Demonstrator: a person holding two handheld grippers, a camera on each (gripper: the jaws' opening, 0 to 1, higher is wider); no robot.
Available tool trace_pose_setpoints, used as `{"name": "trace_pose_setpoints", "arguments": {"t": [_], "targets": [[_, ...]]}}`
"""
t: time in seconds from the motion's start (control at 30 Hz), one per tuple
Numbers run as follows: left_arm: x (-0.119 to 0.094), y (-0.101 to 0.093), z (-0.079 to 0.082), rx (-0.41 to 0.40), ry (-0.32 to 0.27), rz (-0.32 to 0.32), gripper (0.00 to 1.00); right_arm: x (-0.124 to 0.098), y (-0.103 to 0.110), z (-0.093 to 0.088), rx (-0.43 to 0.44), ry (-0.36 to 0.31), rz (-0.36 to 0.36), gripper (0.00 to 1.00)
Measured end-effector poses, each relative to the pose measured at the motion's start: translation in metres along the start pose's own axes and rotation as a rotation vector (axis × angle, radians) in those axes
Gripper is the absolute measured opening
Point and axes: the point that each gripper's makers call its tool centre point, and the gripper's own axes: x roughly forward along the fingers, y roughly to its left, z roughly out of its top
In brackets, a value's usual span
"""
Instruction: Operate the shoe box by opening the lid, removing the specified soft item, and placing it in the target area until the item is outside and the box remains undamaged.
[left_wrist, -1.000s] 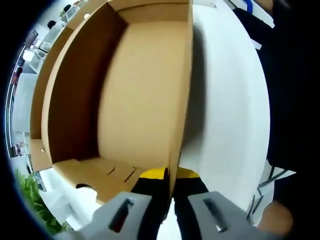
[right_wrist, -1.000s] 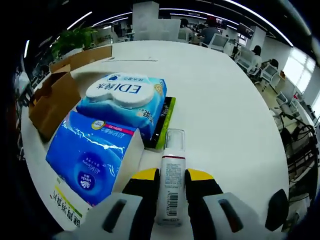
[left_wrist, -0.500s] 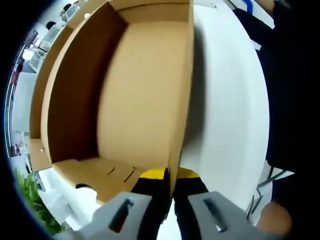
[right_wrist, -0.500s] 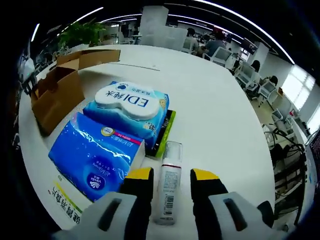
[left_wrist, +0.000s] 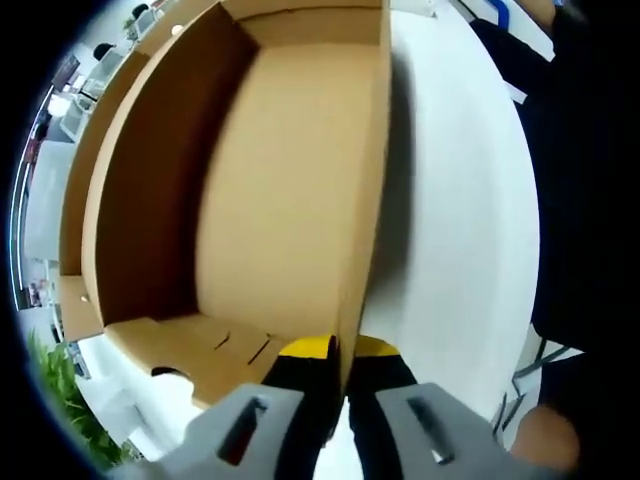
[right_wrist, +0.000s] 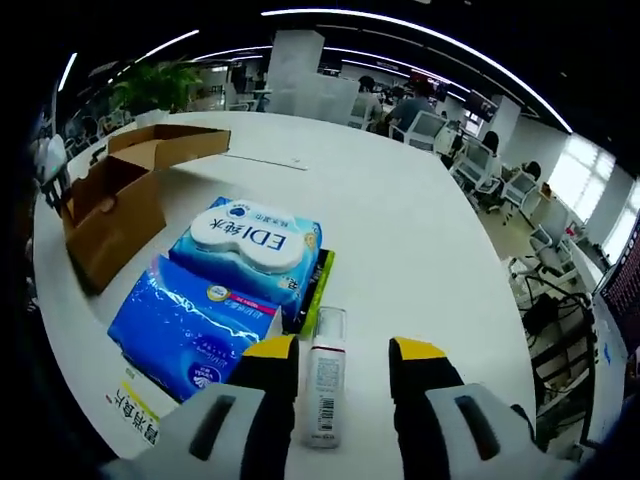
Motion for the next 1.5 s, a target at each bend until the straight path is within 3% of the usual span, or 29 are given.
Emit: {"name": "trace_pose_setpoints", "arguments": {"t": [0.43,0.87,1.2,1.5], "targets": [[-0.001,-0.009,0.002,-0.035,0.006,-0.005,0.03,-0.017,0.001,0.035,-0.032,-0.110,-0.046,0.38],[-0.001,-0.017,0.007,-0.056,-0.003,-0.007,0.03,-0.005,0.017,0.040,-0.011,-0.116,-0.006,0.38],[-0.002,-0.023,0.008,-0.079,-0.014,-0.017,0.03,-0.009,0.014,0.043,0.004,-0.119,-0.013,0.38],[-0.003,-0.029,0.011,-0.068,-0.043,-0.027,0.02,-0.006,0.030,0.062,-0.005,-0.151,0.008,0.40]]}}
